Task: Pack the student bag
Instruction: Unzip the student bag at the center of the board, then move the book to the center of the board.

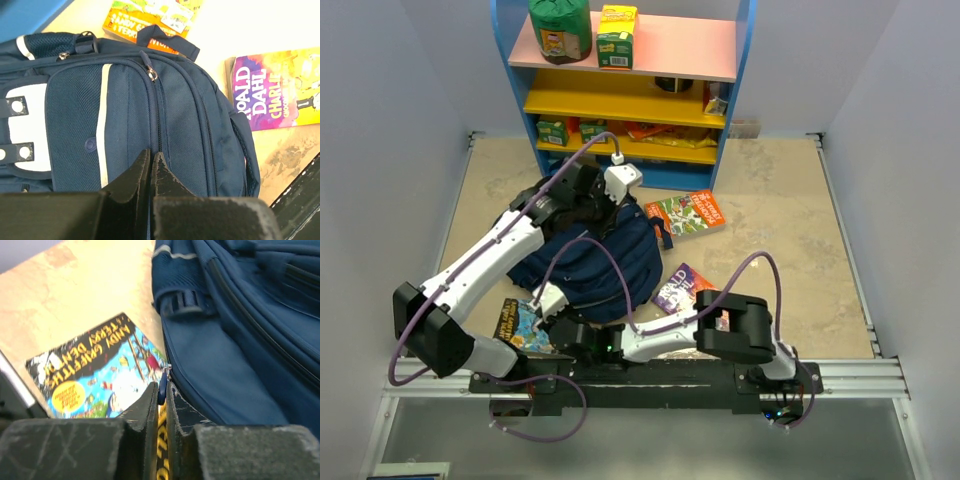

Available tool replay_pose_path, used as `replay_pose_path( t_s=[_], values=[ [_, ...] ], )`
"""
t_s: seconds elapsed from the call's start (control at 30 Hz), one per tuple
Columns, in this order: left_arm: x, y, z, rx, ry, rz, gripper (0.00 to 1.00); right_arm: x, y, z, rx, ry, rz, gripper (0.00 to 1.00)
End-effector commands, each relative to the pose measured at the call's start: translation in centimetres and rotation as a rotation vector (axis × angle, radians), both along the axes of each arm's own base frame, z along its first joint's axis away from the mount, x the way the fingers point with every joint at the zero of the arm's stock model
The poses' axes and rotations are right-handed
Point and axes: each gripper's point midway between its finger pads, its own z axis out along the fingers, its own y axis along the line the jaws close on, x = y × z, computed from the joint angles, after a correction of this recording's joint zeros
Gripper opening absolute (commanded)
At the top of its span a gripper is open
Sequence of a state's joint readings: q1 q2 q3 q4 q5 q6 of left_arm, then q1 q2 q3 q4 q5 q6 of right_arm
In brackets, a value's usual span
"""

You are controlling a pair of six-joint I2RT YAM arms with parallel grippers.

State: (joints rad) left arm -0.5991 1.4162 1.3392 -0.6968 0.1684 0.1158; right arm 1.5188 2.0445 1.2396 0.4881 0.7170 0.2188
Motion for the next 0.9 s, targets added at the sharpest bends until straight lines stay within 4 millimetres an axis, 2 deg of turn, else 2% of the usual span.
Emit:
replay_pose_path(
  t_s=[0.0, 0.03, 0.07, 0.1, 0.13, 0.17, 0.2, 0.23, 0.27, 0.3, 0.33, 0.37, 0.4, 0.43, 0.47, 0.5, 0.57, 0.6, 0.67, 0.7, 0.73, 0.77, 0.8, 0.83, 0.87],
  values=[
    [2.2, -2.3, 10.2, -0.215, -0.272, -0.057, 0.0, -0.1, 4.0, 7.3, 0.228, -0.021, 0.122, 0.19],
    [2.1, -2.1, 10.2, -0.207, -0.275, -0.059, 0.0, 0.1, 3.8, 8.0, 0.233, -0.026, 0.124, 0.36],
    [2.1, -1.6, 10.5, -0.201, -0.288, -0.055, 0.0, 0.3, 3.0, 7.8, 0.212, -0.023, 0.121, 0.42],
    [2.3, -0.9, 10.5, -0.186, -0.302, -0.052, 0.0, 0.6, 2.0, 10.3, 0.253, -0.026, 0.113, 0.47],
    [2.4, -0.5, 10.5, -0.177, -0.308, -0.048, 0.0, 0.8, 1.1, 10.9, 0.261, -0.022, 0.107, 0.54],
    [2.4, 0.1, 10.8, -0.173, -0.32, -0.039, 0.0, 0.9, -0.6, 9.7, 0.229, -0.008, 0.09, 0.59],
    [2.8, 1.0, 10.7, -0.152, -0.332, -0.028, 0.0, 1.3, -2.1, 10.5, 0.239, -0.007, 0.063, 0.63],
    [2.7, 1.6, 10.8, -0.142, -0.34, -0.023, 0.0, 1.5, -4.0, 13.4, 0.303, 0.001, 0.034, 0.67],
    [2.9, 2.3, 10.8, -0.121, -0.354, -0.001, 0.0, 2.0, -6.6, 11.8, 0.254, 0.012, -0.02, 0.68],
    [2.9, 2.9, 10.3, -0.095, -0.362, 0.002, 0.0, 2.9, -8.4, 12.0, 0.259, 0.022, -0.062, 0.7],
    [2.8, 3.5, 10.7, -0.087, -0.382, 0.011, 0.0, 3.3, -11.1, 13.0, 0.311, 0.061, -0.1, 0.71],
    [2.7, 3.9, 10.7, -0.076, -0.392, 0.021, 0.0, 4.0, -13.2, 12.2, 0.286, 0.084, -0.148, 0.71],
    [2.7, 4.2, 10.3, -0.06, -0.395, 0.019, 0.0, 5.9, -15.5, 12.2, 0.301, 0.099, -0.224, 0.71],
    [2.3, 4.6, 10.5, -0.055, -0.402, 0.018, 0.0, 6.5, -18.2, 12.9, 0.374, 0.138, -0.281, 0.71],
    [2.1, 4.7, 10.4, -0.047, -0.402, 0.014, 0.0, 7.4, -20.3, 11.6, 0.342, 0.167, -0.339, 0.71],
    [1.9, 4.9, 9.8, -0.029, -0.392, 0.007, 0.0, 10.0, -23.1, 11.2, 0.358, 0.189, -0.435, 0.71],
    [1.5, 5.1, 9.2, -0.022, -0.383, -0.003, 0.0, 11.9, -26.5, 9.6, 0.38, 0.274, -0.555, 0.72],
    [1.3, 5.0, 8.8, -0.019, -0.377, -0.017, 0.0, 14.1, -28.8, 9.3, 0.399, 0.285, -0.629, 0.73],
    [0.8, 4.7, 8.1, -0.023, -0.358, -0.05, 0.0, 15.2, -29.4, 9.0, 0.435, 0.321, -0.653, 0.74],
    [0.6, 4.7, 7.3, -0.018, -0.34, -0.053, 0.0, 16.3, -30.4, 8.8, 0.45, 0.326, -0.693, 0.78],
    [0.5, 4.7, 6.9, -0.015, -0.33, -0.056, 0.0, 16.8, -30.2, 8.6, 0.486, 0.368, -0.702, 0.8],
    [0.3, 4.5, 6.6, -0.019, -0.322, -0.064, 0.0, 17.6, -30.5, 8.0, 0.496, 0.397, -0.724, 0.83],
    [0.2, 4.6, 6.1, -0.014, -0.308, -0.07, 0.0, 19.1, -31.7, 6.2, 0.483, 0.433, -0.784, 0.86],
    [0.0, 4.6, 6.1, -0.014, -0.307, -0.076, 0.0, 19.9, -31.3, 5.8, 0.51, 0.486, -0.779, 0.86],
    [-0.1, 4.5, 5.8, -0.013, -0.302, -0.08, 0.0, 21.0, -32.6, 4.8, 0.502, 0.512, -0.828, 0.86]
  ],
)
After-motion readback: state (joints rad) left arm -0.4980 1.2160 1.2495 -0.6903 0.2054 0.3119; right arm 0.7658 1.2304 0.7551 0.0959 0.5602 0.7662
